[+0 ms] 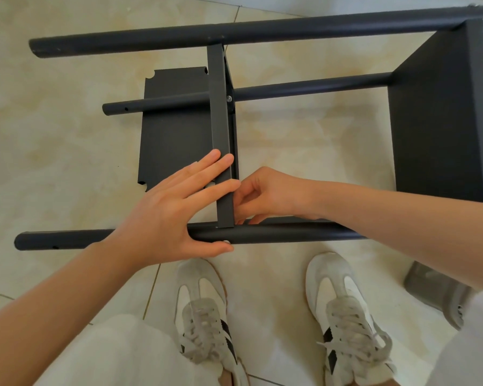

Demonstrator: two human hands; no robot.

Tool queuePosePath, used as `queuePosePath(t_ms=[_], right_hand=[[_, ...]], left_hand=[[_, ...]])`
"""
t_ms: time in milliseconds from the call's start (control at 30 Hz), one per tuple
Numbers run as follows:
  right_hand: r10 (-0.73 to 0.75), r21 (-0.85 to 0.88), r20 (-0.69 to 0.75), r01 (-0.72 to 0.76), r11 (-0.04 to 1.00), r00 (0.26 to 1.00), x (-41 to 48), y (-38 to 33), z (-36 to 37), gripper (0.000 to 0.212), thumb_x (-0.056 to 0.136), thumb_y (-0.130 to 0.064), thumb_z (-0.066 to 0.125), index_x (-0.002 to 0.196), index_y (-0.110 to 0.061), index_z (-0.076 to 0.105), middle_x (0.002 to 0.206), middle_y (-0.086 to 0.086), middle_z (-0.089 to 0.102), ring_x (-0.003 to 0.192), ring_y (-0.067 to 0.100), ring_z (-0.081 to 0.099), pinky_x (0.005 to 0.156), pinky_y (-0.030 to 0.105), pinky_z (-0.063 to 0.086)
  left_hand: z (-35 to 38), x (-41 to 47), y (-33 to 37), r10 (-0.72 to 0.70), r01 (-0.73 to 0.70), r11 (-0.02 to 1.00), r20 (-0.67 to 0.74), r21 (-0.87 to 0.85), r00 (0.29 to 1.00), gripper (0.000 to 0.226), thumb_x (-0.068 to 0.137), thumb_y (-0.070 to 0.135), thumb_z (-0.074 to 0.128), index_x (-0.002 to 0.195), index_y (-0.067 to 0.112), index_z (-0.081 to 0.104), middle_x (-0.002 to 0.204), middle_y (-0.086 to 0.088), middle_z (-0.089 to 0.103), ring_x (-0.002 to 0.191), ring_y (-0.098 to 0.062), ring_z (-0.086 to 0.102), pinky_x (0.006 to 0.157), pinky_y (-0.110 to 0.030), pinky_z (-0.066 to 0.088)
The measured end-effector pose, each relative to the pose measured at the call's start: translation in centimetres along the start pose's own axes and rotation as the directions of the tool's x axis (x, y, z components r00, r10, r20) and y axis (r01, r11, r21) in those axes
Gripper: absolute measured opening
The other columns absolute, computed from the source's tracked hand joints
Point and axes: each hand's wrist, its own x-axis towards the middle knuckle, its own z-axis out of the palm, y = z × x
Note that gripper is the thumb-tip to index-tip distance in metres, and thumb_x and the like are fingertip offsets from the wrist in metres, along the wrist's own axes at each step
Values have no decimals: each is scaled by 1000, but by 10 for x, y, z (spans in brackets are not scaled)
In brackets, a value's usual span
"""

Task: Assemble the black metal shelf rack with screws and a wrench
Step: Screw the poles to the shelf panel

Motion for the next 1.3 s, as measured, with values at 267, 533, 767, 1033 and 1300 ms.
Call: queuePosePath(t_ms=[267,533,767,1033,1300], right_hand=[[132,104,153,-149,983,979,5,1,-7,19,90,-17,66,76,-22,78,94,5,75,97,18,71,96,38,55],[248,71,255,-273,959,935,13,-3,-12,12,92,-17,66,89,-18,77,95,2,75,87,13,71,83,29,55],[271,19,258,-285,958,927,16,-10,-13,11,94,-15,65,98,-10,73,88,1,73,82,13,67,87,32,54],[275,37,265,-294,955,924,16,-5,-11,11,93,-19,66,93,-13,75,87,2,73,84,15,67,91,34,55],[282,0,272,-293,956,920,19,-7,-15,10,93,-16,66,95,-11,74,88,2,71,83,15,63,88,33,53]], left_hand=[[0,0,2,-3,3,1000,-11,2,1000,83,82,68,60,147,17,48,163,-3,30,154,-17,17,124,-25,15],[-1,0,1,0,0,1000,3,17,1000,83,82,68,59,148,20,44,163,-1,27,154,-16,15,124,-22,12],[0,0,1,-1,1,1000,1,13,1000,84,83,69,59,148,18,46,163,-3,28,154,-17,16,124,-24,14],[1,-1,1,10,-10,1000,6,14,1000,82,85,68,57,150,20,43,164,-2,26,154,-18,15,124,-24,13],[0,-1,1,9,-9,1000,4,10,1000,82,85,67,58,150,20,42,164,-2,27,154,-18,16,123,-30,18]])
